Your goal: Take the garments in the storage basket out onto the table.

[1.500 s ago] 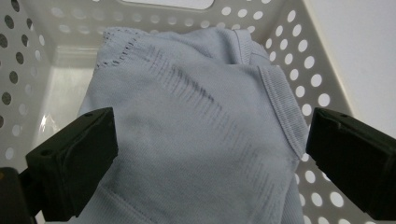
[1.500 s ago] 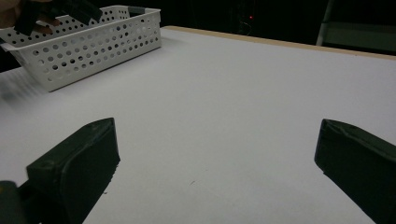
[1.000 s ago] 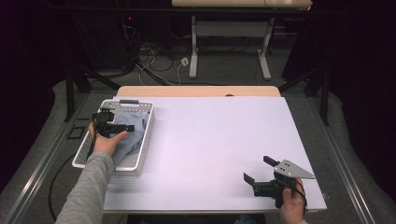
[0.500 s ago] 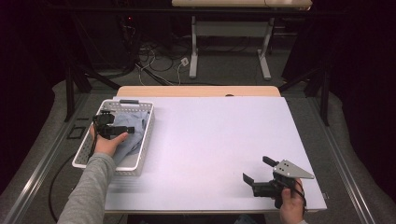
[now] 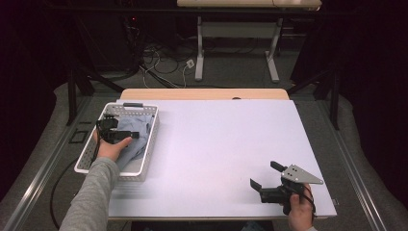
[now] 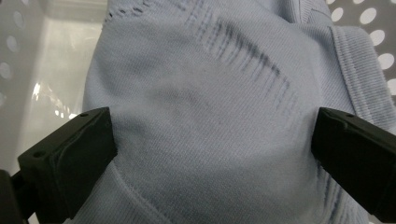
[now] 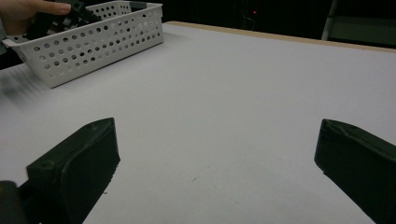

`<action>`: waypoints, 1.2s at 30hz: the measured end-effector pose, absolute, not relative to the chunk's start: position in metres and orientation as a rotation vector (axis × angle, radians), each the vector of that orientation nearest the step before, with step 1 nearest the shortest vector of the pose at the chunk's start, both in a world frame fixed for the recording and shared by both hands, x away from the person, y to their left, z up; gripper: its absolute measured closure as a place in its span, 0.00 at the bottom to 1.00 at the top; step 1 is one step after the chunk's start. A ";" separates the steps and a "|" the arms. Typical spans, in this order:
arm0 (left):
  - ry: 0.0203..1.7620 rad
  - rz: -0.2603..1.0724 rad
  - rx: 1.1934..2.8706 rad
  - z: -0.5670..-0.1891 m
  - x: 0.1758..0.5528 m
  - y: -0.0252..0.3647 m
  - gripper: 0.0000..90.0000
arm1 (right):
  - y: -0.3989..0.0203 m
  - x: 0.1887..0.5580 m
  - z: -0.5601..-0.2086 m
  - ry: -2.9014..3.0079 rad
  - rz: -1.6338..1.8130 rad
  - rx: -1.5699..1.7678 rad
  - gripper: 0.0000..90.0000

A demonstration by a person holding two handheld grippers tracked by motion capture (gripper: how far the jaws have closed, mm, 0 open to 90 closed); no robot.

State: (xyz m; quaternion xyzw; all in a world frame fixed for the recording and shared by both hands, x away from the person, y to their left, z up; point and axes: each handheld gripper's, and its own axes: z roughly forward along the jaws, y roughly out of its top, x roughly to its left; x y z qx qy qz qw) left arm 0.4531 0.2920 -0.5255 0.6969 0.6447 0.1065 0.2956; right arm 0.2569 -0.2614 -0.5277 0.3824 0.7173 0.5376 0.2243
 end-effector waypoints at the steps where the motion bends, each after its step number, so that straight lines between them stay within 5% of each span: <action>1: 1.712 0.288 1.857 -0.526 0.453 0.292 0.00 | -0.261 0.257 -0.528 1.978 1.488 1.050 0.00; 11: 1.708 0.269 1.873 -0.528 0.454 0.292 0.01 | -0.260 0.257 -0.528 1.984 1.487 1.049 0.00; 36: 1.665 0.213 1.943 -0.531 0.454 0.295 0.21 | -0.260 0.257 -0.527 1.994 1.483 1.028 0.00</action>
